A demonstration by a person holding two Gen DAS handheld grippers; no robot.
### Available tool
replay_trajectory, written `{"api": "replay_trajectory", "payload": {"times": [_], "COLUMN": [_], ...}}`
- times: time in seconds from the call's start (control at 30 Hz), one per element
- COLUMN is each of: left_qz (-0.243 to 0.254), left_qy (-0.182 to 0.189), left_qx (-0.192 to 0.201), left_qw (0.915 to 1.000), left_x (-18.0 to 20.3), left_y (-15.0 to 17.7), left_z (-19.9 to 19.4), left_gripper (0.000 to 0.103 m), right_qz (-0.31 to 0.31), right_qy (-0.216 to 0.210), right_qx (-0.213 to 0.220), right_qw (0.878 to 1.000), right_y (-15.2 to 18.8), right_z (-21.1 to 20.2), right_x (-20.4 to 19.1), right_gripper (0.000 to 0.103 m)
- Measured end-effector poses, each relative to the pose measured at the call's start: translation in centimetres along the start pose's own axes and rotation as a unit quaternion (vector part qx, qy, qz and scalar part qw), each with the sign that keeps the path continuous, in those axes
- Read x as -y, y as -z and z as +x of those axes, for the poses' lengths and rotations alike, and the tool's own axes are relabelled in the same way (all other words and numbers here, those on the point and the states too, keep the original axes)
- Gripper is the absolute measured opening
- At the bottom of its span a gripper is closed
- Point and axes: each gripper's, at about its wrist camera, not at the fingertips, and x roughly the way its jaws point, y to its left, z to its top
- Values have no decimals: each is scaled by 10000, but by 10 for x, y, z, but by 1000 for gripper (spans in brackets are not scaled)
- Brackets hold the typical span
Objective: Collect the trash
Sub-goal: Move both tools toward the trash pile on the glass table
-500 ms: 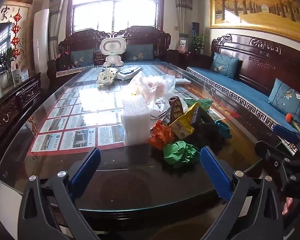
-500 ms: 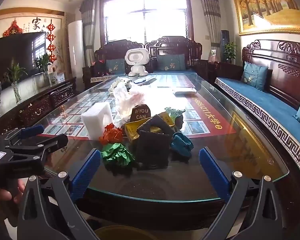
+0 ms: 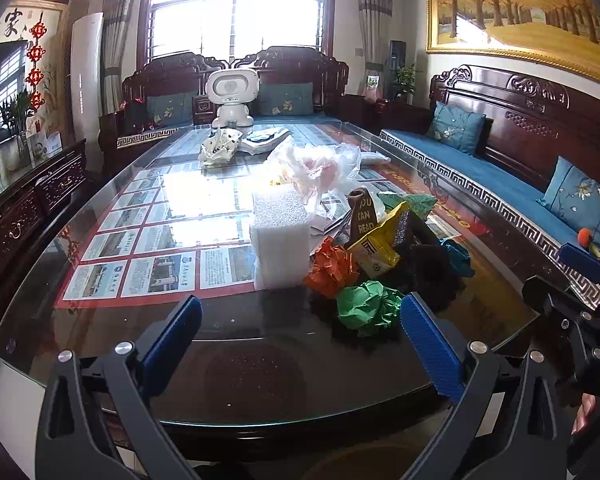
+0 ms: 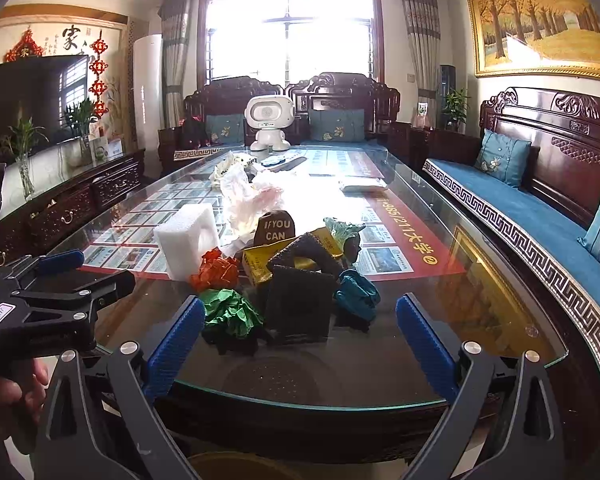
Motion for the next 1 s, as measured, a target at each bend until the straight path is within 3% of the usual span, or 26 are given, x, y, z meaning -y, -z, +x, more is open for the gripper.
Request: {"api": "replay_trajectory", "payload": {"times": [0.5, 0.6, 0.77, 1.0], "left_qz": [-73, -90, 226, 49], "left_qy": [-101, -90, -255, -149], "left_qx": [-217, -104, -214, -240], "left_qw": [9997, 9999, 9992, 9996], "left_x": [-6, -7, -4, -6], "left_y": [2, 2, 2, 3], "left_z": [17, 20, 24, 32], "left_gripper": [99, 99, 99, 99], "right_qz": [-18, -10, 1, -10], "right_qy": [-96, -122, -157, -154], "right_qx": [-149, -196, -221, -283], "right_qw": [9998, 9997, 9996, 9995], "right_y": [0, 0, 0, 0], "right_z": [15, 20, 25, 32], "right_x": [-2, -2, -3, -4], "right_gripper": [80, 77, 77, 77]}}
